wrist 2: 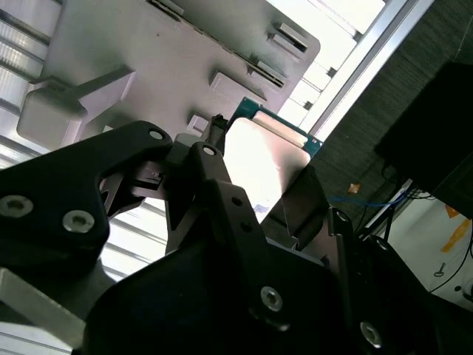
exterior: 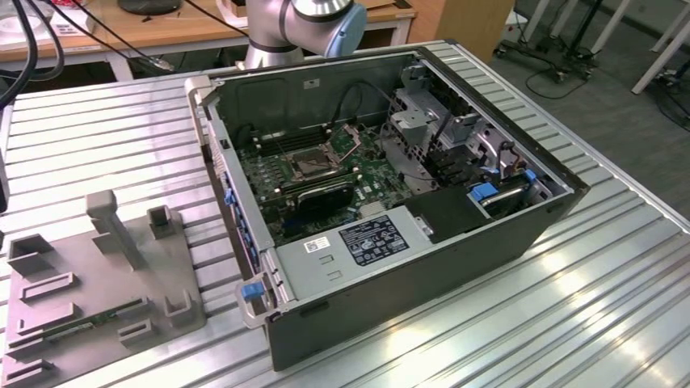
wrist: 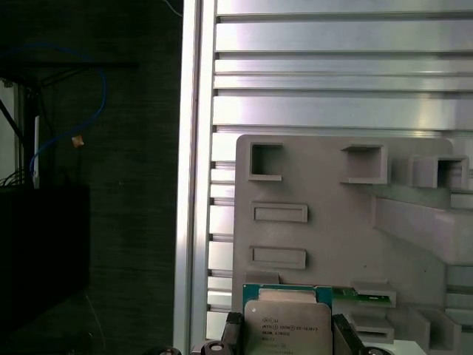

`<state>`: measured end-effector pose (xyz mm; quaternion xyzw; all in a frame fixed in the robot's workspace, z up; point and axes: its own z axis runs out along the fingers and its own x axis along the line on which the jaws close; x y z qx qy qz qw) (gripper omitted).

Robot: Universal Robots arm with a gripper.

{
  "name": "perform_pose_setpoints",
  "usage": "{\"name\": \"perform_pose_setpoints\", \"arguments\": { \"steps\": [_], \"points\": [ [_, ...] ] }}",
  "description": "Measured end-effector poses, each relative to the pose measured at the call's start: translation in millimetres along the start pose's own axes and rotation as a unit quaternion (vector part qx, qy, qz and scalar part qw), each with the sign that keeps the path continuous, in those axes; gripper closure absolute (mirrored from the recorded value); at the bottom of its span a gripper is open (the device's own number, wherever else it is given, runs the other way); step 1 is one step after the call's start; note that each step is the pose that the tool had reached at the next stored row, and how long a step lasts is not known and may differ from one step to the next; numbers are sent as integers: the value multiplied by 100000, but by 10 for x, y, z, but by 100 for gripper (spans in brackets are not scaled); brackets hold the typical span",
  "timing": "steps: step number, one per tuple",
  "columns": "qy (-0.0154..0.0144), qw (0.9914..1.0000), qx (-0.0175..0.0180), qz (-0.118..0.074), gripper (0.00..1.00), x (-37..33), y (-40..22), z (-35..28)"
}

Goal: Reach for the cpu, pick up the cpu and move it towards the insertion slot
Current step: 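Pick up the cpu and move it towards the insertion slot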

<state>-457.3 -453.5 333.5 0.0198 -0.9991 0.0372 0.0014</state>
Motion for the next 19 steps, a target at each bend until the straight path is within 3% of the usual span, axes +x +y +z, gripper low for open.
{"name": "perform_pose_setpoints", "arguments": {
  "steps": [4, 6, 7, 11, 12, 16, 19],
  "points": [
    [0, 100000, -16, -2, 45, 0, 0, 0],
    [-1, 100000, -250, -36, 45, 0, -1, 0],
    [-35, 99998, -684, -42, 45, 0, -1, 2],
    [-158, 99925, -3857, -40, 45, 0, 0, 2],
    [-170, 99915, -4115, -41, 45, 0, 0, 1],
    [-232, 99913, -4159, -33, 45, 0, -1, -7],
    [-347, 99913, -4153, -39, 45, 0, -4, -49]
  ]
}}
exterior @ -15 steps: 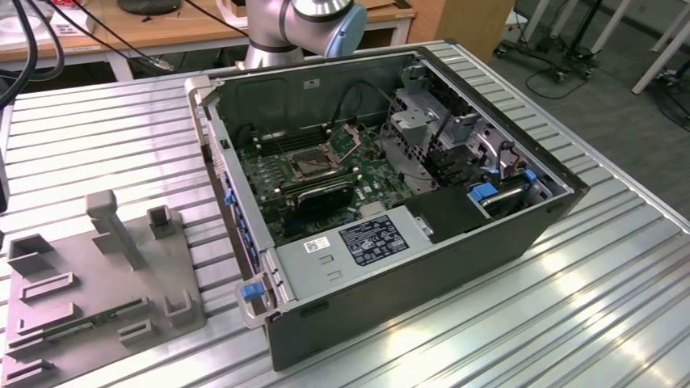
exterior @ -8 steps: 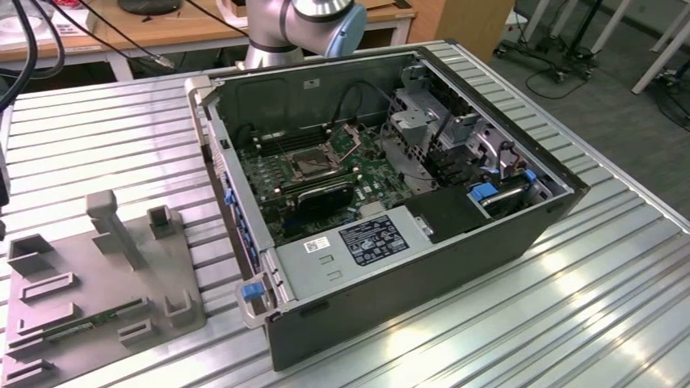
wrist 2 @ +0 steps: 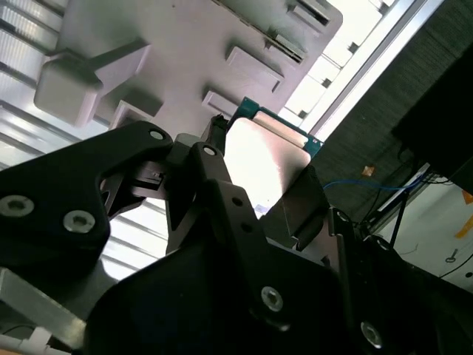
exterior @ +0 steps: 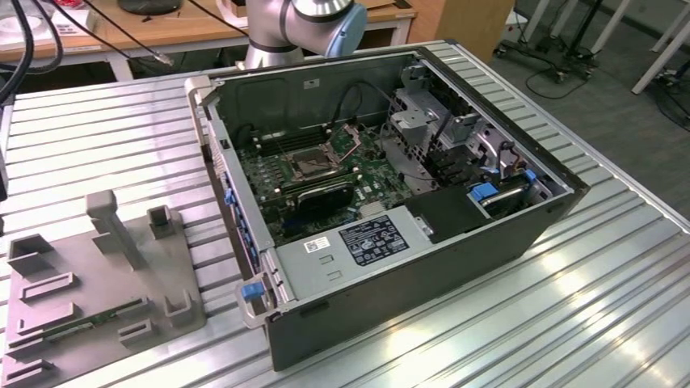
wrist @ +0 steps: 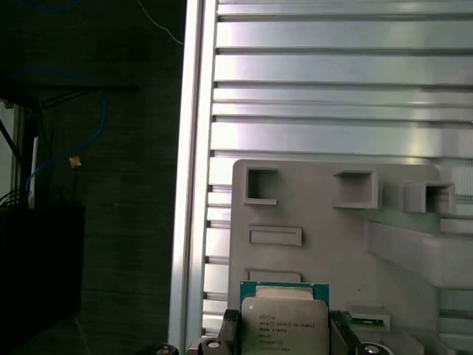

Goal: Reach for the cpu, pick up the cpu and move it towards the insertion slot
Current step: 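Pick up the cpu and move it towards the insertion slot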

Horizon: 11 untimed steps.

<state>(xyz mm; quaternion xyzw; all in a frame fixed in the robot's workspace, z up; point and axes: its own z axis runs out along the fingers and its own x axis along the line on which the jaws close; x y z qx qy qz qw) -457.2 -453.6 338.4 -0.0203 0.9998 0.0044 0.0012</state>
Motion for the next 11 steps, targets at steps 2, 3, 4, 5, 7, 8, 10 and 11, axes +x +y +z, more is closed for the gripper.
{"name": "perform_pose_setpoints", "arguments": {
  "steps": [2, 3, 4, 5, 7, 8, 10, 11],
  "points": [
    [-84, 100000, 4, 3, 45, 0, 1, -50],
    [-153, 100000, 0, 5, 45, 0, 1, -76],
    [-210, 100000, 3, 2, 45, 0, 1, -102],
    [-265, 100000, 8, -1, 45, 0, 1, -125],
    [-400, 99999, 15, 1, 45, 0, 2, -170],
    [-449, 99999, 15, -1, 45, 0, 2, -190],
    [-486, 99999, 13, -3, 45, 0, 2, -217],
    [-487, 99999, 14, 0, 45, 0, 3, -228]
  ]
}}
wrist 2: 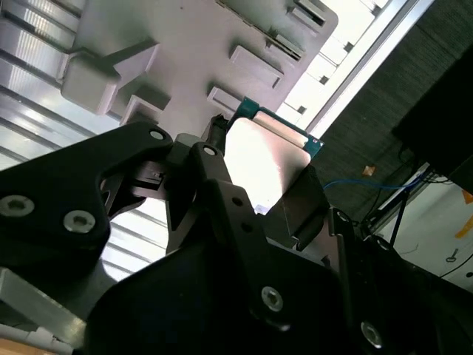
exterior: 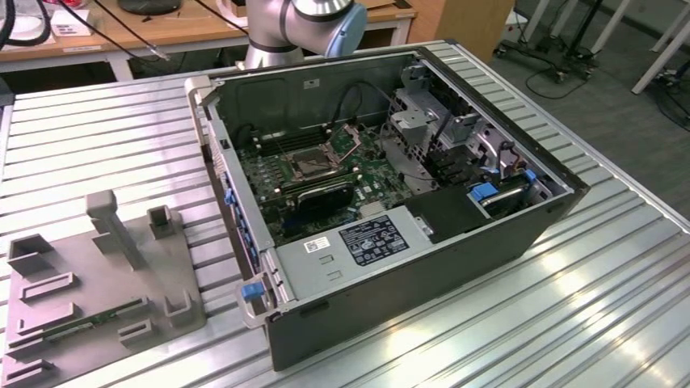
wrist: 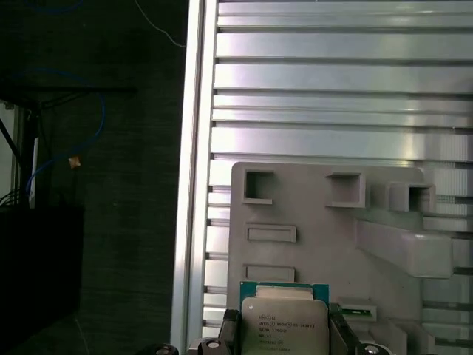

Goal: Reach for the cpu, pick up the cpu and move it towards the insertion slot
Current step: 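Pick up the cpu and move it towards the insertion slot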

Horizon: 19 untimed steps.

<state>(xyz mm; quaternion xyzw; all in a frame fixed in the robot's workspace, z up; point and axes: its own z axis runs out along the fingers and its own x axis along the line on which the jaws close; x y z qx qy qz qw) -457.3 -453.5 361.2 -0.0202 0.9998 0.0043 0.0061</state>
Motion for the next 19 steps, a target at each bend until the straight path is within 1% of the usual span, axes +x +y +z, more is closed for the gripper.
{"name": "perform_pose_setpoints", "arguments": {
  "steps": [7, 11, 16, 19],
  "points": [
    [-2, 100000, 1, 2, 45, -1, 1, -90],
    [-1, 100000, 2, 0, 45, -1, 1, -117],
    [-4, 100000, 4, -2, 45, -2, 1, -132],
    [-8, 100000, 5, -2, 45, -3, 2, -164]
  ]
}}
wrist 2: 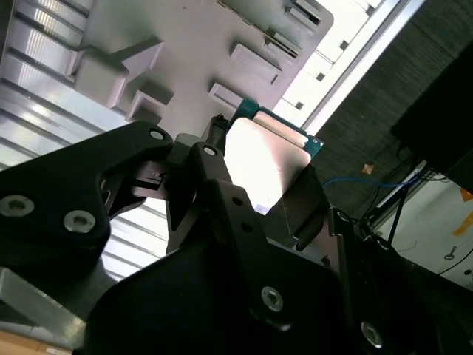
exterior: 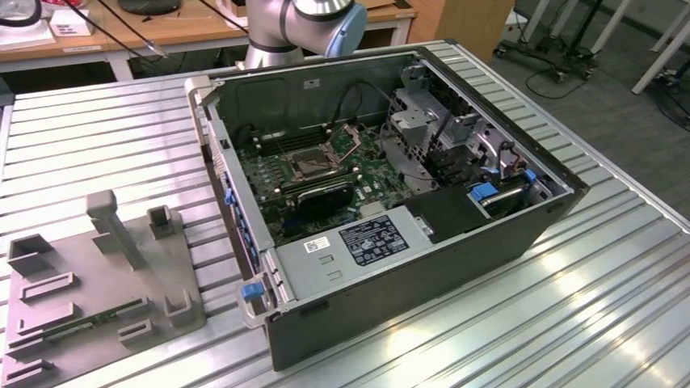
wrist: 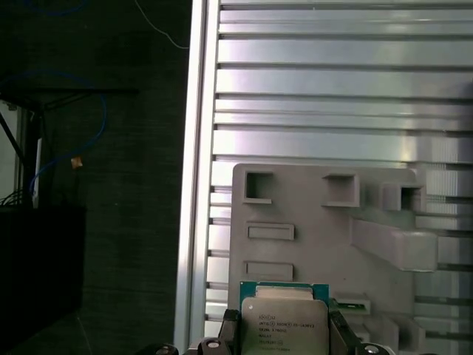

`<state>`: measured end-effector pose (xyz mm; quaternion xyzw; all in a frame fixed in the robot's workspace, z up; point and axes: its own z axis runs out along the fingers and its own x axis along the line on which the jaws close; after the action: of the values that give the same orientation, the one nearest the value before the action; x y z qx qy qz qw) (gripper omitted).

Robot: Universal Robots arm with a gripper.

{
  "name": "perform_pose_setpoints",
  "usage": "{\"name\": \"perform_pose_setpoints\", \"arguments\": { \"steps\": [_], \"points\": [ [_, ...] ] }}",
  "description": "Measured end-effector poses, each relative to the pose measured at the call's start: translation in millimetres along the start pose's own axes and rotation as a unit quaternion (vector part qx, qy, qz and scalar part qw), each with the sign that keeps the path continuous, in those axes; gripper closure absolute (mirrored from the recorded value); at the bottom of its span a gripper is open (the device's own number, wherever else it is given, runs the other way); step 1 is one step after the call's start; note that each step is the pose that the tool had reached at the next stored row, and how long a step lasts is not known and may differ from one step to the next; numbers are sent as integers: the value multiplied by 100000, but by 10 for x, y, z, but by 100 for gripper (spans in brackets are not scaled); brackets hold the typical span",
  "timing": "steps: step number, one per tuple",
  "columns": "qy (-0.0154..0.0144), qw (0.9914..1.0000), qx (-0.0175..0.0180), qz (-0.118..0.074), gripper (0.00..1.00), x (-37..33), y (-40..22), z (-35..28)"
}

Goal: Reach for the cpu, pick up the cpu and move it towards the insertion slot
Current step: 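Pick up the cpu and move it towards the insertion slot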

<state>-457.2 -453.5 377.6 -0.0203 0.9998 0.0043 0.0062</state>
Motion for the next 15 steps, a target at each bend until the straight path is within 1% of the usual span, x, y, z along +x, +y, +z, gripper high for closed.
{"name": "perform_pose_setpoints", "arguments": {
  "steps": [5, 11, 15],
  "points": [
    [-3, 100000, -2, 8, 45, -3, 1, -78],
    [1, 100000, 4, 2, 45, -12, 1, -83],
    [1, 100000, 5, 3, 45, -45, -1, -82]
  ]
}}
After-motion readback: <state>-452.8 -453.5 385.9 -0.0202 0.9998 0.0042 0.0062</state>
